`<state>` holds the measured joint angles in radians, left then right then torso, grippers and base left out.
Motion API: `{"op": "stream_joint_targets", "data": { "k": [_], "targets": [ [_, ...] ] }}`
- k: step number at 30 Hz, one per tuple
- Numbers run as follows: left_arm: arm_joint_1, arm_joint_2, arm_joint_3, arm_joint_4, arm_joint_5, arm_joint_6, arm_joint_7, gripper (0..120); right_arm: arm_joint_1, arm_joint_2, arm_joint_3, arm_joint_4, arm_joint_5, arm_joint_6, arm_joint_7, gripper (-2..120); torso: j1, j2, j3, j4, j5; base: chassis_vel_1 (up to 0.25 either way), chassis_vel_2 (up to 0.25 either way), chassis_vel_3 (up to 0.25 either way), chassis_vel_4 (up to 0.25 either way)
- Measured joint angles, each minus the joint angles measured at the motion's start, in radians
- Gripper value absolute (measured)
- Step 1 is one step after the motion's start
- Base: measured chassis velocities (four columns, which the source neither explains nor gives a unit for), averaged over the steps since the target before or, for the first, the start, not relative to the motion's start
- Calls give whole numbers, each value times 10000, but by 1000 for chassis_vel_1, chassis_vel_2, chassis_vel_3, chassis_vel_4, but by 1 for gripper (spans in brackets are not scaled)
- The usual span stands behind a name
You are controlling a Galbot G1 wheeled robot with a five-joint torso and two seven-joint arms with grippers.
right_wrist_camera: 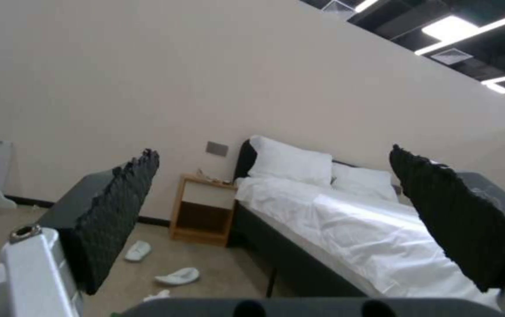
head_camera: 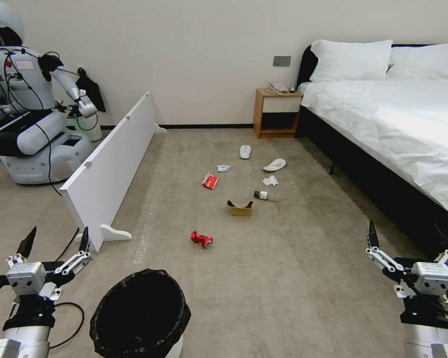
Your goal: Pick up the trash bin, then pick up the garbage from the floor and place it into the trash bin.
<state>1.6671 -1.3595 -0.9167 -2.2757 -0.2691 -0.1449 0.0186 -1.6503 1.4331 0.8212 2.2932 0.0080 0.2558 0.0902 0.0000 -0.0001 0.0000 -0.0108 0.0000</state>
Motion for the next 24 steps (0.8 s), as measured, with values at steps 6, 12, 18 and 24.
{"op": "stream_joint_targets", "data": {
  "k": [6,12,18,24],
  "targets": [
    [41,-6,31,0,0,190,95,100,7,4,-17,5,26,-2,0,100,0,0,0,0,0,0,0,0,0],
    [33,21,31,-1,-95,429,105,100,13,-2,-17,4,48,-7,1,100,0,0,0,0,0,0,0,0,0],
    [102,262,17,139,-291,1890,11,100,23,-7,-16,-23,95,-9,3,100,0,1,0,0,0,0,0,0,0],
    [145,508,84,444,-753,3420,-76,100,17,-20,3,-41,152,-12,6,100,0,1,0,0,-1,0,0,0,0]
  ]
}}
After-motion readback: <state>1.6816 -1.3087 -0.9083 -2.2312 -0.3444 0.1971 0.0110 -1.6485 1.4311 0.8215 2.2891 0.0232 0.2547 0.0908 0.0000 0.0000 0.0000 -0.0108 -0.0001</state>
